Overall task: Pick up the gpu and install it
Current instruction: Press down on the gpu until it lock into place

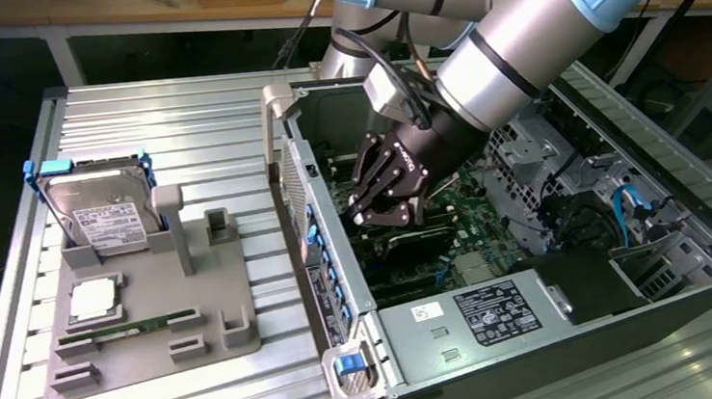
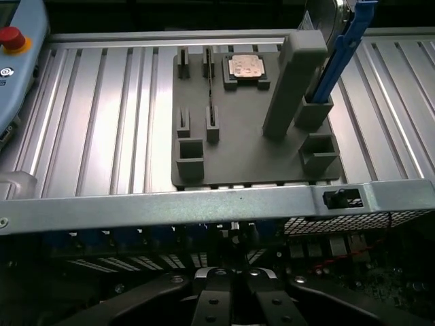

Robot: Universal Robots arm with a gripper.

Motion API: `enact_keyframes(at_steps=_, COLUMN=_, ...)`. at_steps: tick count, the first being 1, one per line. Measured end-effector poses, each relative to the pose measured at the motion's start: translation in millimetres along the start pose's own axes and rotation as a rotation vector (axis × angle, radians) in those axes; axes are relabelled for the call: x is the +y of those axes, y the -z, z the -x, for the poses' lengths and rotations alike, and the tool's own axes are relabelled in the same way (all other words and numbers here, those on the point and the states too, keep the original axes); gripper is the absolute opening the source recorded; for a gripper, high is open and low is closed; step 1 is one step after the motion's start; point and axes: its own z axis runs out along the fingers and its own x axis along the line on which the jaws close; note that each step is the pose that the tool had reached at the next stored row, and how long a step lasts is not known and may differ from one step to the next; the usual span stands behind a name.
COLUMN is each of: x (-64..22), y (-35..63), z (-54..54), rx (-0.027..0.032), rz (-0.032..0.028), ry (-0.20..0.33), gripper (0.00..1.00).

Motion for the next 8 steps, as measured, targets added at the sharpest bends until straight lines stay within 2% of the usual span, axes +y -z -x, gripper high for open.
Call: enact_keyframes(at_steps=8, x=-1.0, y=-1.5, z=0.1, rx=-0.0011, rz=0.0013, ry=0.0, gripper=0.11)
